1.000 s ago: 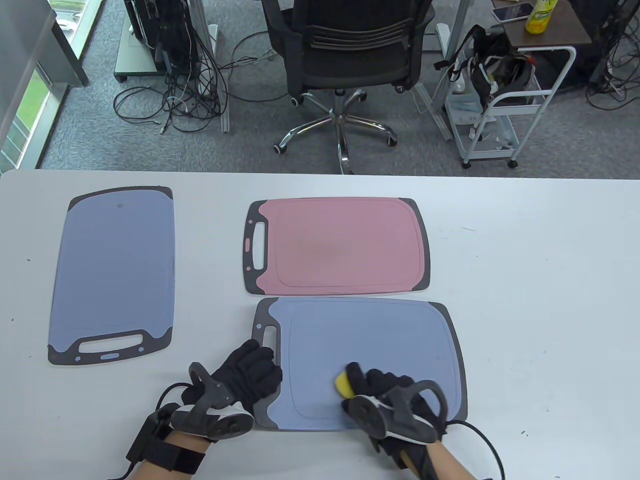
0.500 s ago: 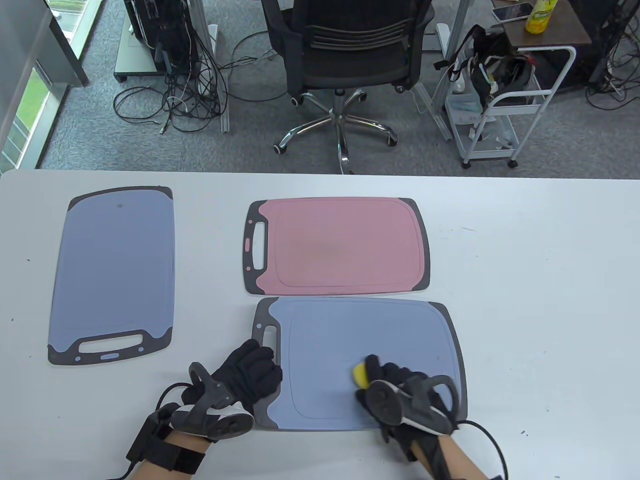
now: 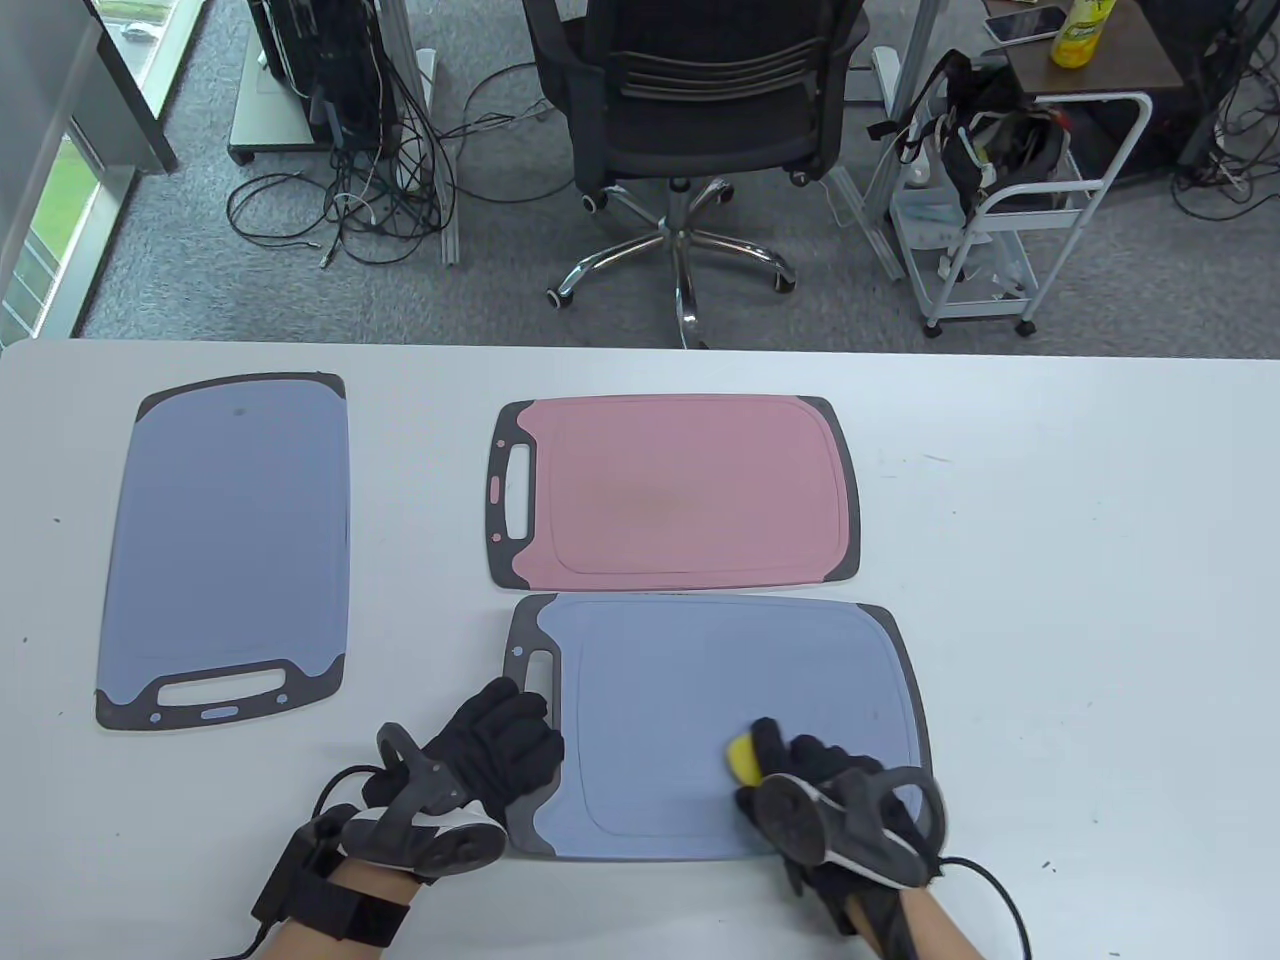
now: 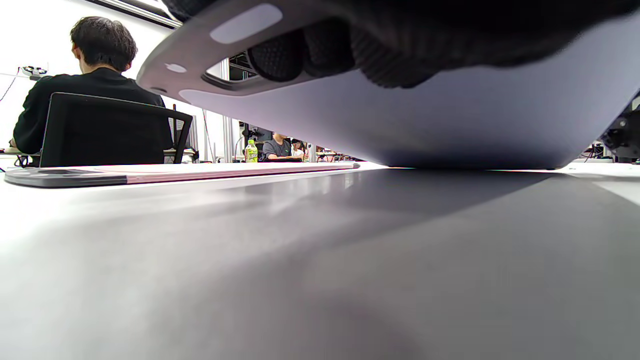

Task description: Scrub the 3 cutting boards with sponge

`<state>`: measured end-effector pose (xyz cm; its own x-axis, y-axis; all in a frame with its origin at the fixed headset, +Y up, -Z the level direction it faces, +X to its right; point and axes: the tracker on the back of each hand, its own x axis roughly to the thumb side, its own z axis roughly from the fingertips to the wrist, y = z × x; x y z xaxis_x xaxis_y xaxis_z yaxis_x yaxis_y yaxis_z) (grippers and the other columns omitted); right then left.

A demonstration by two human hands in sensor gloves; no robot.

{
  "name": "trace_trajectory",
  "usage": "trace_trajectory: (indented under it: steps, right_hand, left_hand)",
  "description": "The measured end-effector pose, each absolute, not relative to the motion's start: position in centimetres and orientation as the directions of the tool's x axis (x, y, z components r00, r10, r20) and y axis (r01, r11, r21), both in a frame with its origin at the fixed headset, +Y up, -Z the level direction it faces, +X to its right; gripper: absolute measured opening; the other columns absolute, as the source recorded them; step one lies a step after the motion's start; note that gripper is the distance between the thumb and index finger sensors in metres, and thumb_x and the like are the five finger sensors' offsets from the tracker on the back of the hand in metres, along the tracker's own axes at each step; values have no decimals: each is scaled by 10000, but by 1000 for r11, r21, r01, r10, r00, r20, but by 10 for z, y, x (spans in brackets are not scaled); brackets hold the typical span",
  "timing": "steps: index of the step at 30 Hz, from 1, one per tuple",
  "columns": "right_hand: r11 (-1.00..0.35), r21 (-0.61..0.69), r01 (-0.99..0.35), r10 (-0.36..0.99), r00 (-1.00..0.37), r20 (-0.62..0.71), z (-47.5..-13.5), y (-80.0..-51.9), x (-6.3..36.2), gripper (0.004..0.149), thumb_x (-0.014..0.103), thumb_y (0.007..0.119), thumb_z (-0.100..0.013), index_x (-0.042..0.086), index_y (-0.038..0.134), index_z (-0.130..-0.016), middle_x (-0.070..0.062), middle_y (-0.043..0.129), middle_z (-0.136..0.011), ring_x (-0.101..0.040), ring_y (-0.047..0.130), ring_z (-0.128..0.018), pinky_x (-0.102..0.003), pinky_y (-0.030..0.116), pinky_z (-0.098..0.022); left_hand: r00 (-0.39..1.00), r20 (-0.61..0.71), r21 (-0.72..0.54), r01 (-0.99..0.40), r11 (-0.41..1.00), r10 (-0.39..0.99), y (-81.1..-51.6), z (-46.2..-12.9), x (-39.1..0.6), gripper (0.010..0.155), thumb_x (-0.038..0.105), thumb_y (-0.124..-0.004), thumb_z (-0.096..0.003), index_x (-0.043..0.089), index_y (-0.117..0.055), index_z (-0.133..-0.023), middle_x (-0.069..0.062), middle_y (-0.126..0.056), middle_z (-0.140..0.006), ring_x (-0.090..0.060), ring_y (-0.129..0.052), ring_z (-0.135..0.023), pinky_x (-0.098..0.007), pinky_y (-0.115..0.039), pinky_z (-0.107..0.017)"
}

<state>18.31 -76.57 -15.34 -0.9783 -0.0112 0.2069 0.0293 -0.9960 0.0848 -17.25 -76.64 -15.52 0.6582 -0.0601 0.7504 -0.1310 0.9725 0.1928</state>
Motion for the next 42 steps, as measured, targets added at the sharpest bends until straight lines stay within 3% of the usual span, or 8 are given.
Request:
trace_trajectory:
  steps: [3,6,15,19,25,33,38,42]
  right_hand:
    - [-992,118,38,-39,-999,-8,-155,-775,245,708,558,669,-455,125,607,-1012,-101,823,-723,-202,914,-485,-462,783,-464]
    - [-993,115,-36,34,-999,-14,-159,-775,246,708,525,712,-456,70,639,-993,-145,836,-698,-235,917,-468,-488,776,-455]
    - [-999,-15,30,-33,-788,615,-134,-744,34,712,555,664,-456,105,607,-1005,-105,818,-714,-194,904,-489,-462,779,-480]
    - [-994,-91,63,-108,-728,677,-126,-739,1,701,556,639,-457,110,619,-997,-92,829,-705,-183,915,-482,-452,791,-473]
    - [-997,-12,79,-74,-869,488,-142,-751,84,704,569,644,-453,141,606,-1011,-83,821,-726,-187,913,-492,-453,786,-475]
    - [-991,130,2,-2,-1000,-2,-147,-775,250,707,556,671,-457,125,602,-1012,-103,819,-725,-202,912,-486,-461,781,-465]
    - [-997,77,9,10,-972,234,-150,-765,176,719,552,681,-457,76,628,-993,-120,833,-690,-196,917,-459,-460,791,-452]
    - [-1000,30,-10,25,-836,547,-134,-747,50,739,584,659,-451,87,620,-997,-98,830,-679,-170,907,-441,-443,791,-452]
  left_hand:
    - [659,750,192,-130,973,-60,-767,-155,-173,422,380,-810,-587,288,-596,-938,63,-753,-923,-238,-715,-1008,-545,-554,-782]
    - [660,749,196,-127,972,-65,-766,-155,-172,422,380,-808,-585,288,-595,-938,64,-752,-923,-238,-714,-1008,-546,-556,-782]
    - [657,750,205,-123,971,-75,-766,-154,-172,422,380,-817,-582,288,-606,-935,62,-763,-919,-239,-728,-1003,-546,-567,-779]
    - [659,749,205,-123,971,-75,-766,-154,-172,422,380,-820,-581,284,-610,-934,64,-767,-918,-237,-730,-1003,-545,-571,-778]
    - [659,748,203,-122,972,-74,-766,-154,-172,422,382,-818,-581,290,-606,-935,63,-763,-919,-235,-729,-1003,-545,-570,-778]
    - [662,746,195,-116,974,-70,-766,-155,-171,423,381,-807,-585,289,-593,-938,46,-752,-925,-238,-714,-1009,-547,-557,-781]
    - [665,743,197,-109,974,-75,-767,-155,-171,421,376,-806,-585,286,-594,-938,50,-752,-926,-242,-714,-1009,-550,-558,-779]
    - [669,740,192,-108,975,-72,-767,-156,-171,422,377,-809,-584,286,-595,-936,50,-755,-924,-236,-717,-1010,-546,-561,-779]
